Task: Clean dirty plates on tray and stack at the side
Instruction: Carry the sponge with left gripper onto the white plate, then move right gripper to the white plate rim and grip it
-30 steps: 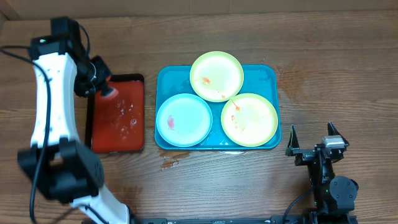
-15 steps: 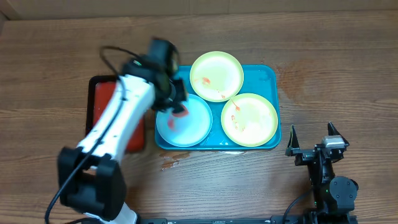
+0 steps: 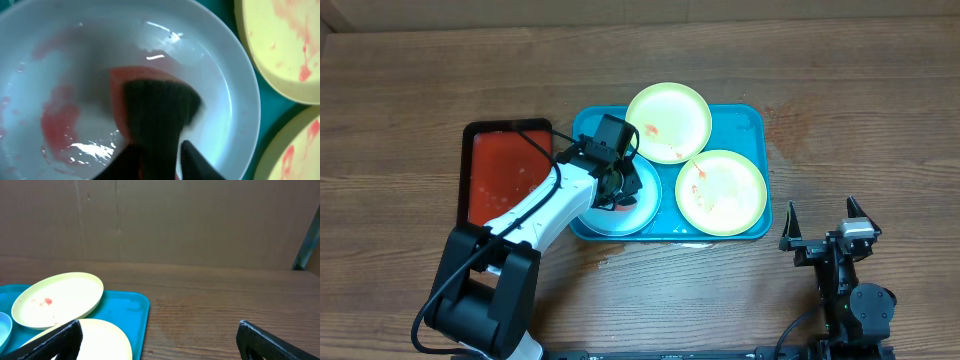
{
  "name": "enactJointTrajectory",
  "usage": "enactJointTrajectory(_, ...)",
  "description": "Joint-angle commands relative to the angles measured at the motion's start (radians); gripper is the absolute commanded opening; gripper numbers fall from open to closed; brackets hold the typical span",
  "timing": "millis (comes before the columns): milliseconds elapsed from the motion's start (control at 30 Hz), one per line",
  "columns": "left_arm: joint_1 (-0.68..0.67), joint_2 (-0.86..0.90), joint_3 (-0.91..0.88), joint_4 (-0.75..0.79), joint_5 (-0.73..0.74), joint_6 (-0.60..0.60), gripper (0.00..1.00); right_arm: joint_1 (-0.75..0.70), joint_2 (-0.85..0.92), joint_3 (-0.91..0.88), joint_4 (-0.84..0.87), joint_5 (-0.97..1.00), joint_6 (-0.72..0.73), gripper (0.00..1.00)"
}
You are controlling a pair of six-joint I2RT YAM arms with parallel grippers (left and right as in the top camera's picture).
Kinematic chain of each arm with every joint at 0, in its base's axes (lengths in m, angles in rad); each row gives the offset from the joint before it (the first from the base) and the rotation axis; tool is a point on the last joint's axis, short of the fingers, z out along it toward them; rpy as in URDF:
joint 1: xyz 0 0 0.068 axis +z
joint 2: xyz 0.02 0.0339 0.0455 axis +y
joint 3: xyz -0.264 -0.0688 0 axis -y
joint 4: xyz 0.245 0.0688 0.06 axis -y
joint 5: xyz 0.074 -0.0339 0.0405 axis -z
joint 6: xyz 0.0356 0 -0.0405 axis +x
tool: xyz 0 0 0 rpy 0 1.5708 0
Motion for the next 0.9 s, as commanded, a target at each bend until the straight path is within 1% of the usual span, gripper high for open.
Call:
enactJointTrajectory(0,0.01,-0.01,0.008,-0.004,-0.059,0.012,0.38,0.005,-0.008,-0.01,0.006,0.01,-0.001,1.0)
enactJointTrajectory(100,0.029,-0.021,0.054,-0.049,-0.033,0.053,0.53,0.005,-0.008,-0.01,0.006,0.01,-0.001,1.0)
enactJointTrajectory(200,0.06,-0.037,0.14,-0.14,-0.006,0.072,0.64,0.005,-0.008,-0.01,0.006,0.01,-0.001,1.0)
enactJointTrajectory(333,0.12,-0.058,0.294,-0.283,-0.002,0.072,0.75,0.005,-0.008,-0.01,0.006,0.01,-0.001,1.0)
enactJointTrajectory(367,0.144,-0.065,0.342,-0.323,-0.007,0.072,0.8,0.005,-0.008,-0.01,0.006,0.01,-0.001,1.0)
enactJointTrajectory(433,0.184,-0.075,0.404,-0.366,-0.01,0.087,0.98,0.005,-0.008,-0.01,0.006,0.01,-0.001,1.0)
enactJointTrajectory(467,0.212,-0.08,0.439,-0.386,-0.01,0.112,1.0,0.005,-0.008,-0.01,0.006,0.01,-0.001,1.0)
enactJointTrajectory(533,0.257,-0.083,0.484,-0.413,-0.01,0.163,1.0,0.005,-0.008,-0.01,0.006,0.01,-0.001,1.0)
enactJointTrajectory(633,0.322,-0.084,0.501,-0.42,-0.01,0.238,1.0,0.005,-0.008,-0.01,0.006,0.01,-0.001,1.0)
enactJointTrajectory(733,0.375,-0.082,0.494,-0.437,-0.01,0.266,1.0,0.005,-0.008,-0.01,0.006,0.012,-0.006,1.0)
enactJointTrajectory(767,0.388,-0.082,0.491,-0.441,-0.01,0.266,1.0,0.005,-0.008,-0.01,0.011,0.031,-0.027,1.0)
enactJointTrajectory(800,0.401,-0.082,0.489,-0.444,-0.01,0.266,1.0,0.005,-0.008,-0.01,0.038,0.051,-0.056,1.0)
enactJointTrajectory(833,0.414,-0.082,0.489,-0.446,-0.009,0.266,1.0,0.005,-0.008,-0.01,0.128,0.051,-0.064,1.0)
enactJointTrajectory(867,0.417,-0.082,0.489,-0.446,-0.009,0.266,1.0,0.005,-0.008,-0.01,0.154,0.051,-0.064,1.0)
